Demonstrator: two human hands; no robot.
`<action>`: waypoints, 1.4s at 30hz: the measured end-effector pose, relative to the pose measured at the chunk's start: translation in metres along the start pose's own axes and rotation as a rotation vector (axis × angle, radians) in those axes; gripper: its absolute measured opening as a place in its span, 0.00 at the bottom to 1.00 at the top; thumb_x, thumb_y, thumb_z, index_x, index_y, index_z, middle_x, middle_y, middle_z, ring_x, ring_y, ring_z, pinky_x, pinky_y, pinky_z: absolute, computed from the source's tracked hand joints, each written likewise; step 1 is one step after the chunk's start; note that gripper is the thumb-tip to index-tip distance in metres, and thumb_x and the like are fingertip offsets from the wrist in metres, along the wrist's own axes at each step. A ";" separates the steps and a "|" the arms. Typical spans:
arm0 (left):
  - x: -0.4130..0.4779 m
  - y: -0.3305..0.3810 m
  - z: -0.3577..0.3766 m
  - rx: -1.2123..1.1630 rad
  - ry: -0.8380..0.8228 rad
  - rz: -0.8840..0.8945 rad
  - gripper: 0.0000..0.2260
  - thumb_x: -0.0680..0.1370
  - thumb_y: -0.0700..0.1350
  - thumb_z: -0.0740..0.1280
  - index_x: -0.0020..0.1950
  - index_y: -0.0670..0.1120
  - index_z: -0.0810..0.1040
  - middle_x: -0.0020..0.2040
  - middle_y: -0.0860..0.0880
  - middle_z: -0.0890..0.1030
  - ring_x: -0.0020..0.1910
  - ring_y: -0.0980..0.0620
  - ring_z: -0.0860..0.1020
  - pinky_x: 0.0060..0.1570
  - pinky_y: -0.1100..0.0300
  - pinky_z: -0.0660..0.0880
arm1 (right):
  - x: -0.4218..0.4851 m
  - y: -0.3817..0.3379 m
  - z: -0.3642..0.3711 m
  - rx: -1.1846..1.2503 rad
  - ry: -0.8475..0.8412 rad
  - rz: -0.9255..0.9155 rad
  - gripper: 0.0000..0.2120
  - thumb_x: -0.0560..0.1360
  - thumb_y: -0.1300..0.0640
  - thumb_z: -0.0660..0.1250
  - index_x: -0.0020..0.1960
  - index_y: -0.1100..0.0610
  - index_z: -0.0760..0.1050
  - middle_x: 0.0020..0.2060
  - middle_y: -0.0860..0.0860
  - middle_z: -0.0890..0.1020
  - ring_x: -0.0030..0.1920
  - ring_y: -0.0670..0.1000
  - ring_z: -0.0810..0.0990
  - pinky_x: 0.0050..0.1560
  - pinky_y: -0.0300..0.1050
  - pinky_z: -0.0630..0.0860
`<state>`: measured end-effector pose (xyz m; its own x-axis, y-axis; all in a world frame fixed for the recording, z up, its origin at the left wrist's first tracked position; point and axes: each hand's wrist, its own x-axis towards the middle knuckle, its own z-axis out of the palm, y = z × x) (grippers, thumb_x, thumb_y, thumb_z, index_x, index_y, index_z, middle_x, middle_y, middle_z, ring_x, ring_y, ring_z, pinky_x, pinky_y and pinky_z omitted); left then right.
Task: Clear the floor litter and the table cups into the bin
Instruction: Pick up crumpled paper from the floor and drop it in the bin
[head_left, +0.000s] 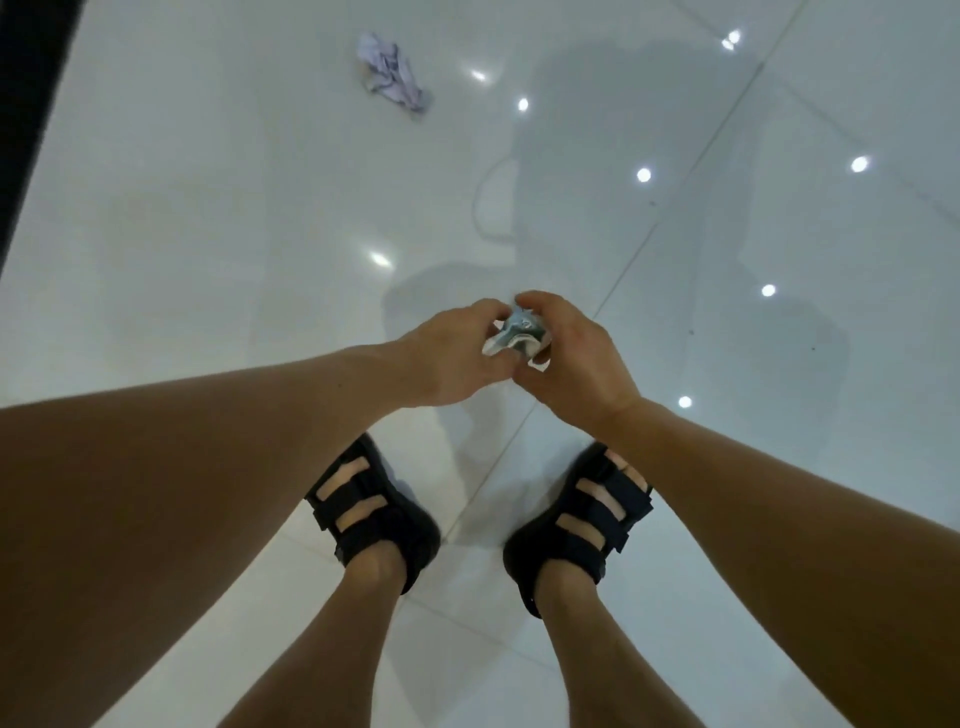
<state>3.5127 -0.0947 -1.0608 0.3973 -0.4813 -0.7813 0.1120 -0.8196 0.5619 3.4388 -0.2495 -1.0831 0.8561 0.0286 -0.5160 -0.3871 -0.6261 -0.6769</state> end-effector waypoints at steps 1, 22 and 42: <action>-0.001 0.001 -0.004 -0.022 0.017 0.009 0.20 0.78 0.54 0.63 0.68 0.50 0.67 0.56 0.53 0.76 0.52 0.53 0.76 0.45 0.65 0.71 | 0.003 -0.006 -0.002 0.025 0.012 -0.019 0.28 0.72 0.55 0.73 0.70 0.55 0.69 0.60 0.52 0.78 0.46 0.46 0.77 0.52 0.41 0.76; -0.022 -0.095 -0.001 0.034 0.236 -0.128 0.14 0.79 0.45 0.62 0.63 0.42 0.69 0.52 0.44 0.76 0.45 0.47 0.73 0.44 0.57 0.67 | 0.039 0.031 0.040 -0.442 -0.074 0.144 0.27 0.72 0.57 0.70 0.70 0.53 0.69 0.60 0.56 0.69 0.54 0.58 0.74 0.46 0.48 0.73; -0.355 0.122 -0.215 -0.032 0.640 -0.031 0.15 0.80 0.44 0.60 0.66 0.45 0.65 0.58 0.43 0.75 0.47 0.49 0.74 0.43 0.61 0.66 | -0.096 -0.378 -0.172 -0.607 -0.104 -0.208 0.31 0.70 0.47 0.71 0.70 0.49 0.67 0.59 0.51 0.70 0.54 0.54 0.76 0.48 0.46 0.77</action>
<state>3.5815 0.0429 -0.6564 0.8573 -0.1692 -0.4862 0.1554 -0.8154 0.5577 3.5618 -0.1494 -0.6871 0.8428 0.2529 -0.4752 0.0717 -0.9277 -0.3664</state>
